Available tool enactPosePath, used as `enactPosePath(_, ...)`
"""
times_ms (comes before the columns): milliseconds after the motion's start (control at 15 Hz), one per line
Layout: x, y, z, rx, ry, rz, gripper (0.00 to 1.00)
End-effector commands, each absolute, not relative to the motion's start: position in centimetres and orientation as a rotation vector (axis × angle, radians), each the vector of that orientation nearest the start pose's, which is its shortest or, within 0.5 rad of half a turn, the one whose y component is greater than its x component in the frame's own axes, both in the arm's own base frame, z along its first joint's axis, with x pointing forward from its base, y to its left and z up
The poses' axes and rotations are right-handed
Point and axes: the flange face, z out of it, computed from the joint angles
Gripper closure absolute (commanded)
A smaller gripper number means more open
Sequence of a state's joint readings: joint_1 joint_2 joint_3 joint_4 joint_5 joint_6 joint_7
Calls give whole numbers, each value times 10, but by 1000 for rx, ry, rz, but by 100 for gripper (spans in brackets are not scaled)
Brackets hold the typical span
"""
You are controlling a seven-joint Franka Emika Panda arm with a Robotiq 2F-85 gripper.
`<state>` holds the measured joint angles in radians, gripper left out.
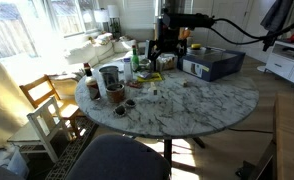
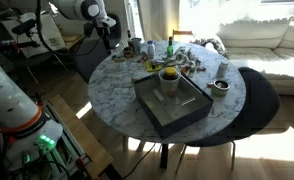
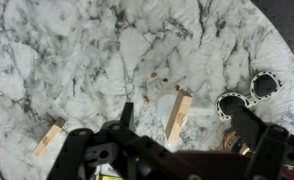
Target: Remove the wooden chip from on top of the small plastic cup and put it on top of the other wooden chip on the right
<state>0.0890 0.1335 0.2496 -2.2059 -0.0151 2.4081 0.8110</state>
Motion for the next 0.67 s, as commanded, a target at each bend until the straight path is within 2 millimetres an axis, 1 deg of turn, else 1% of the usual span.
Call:
enactPosePath(0,522,182,330,-2999,709,-76,0)
enactPosePath(67,528,176,325,-2992,766,-86,0)
enactPosePath(400,535,152,314,-2962,855,-62,0)
enactPosePath(600,541,145,305,-2948,873,-57,0)
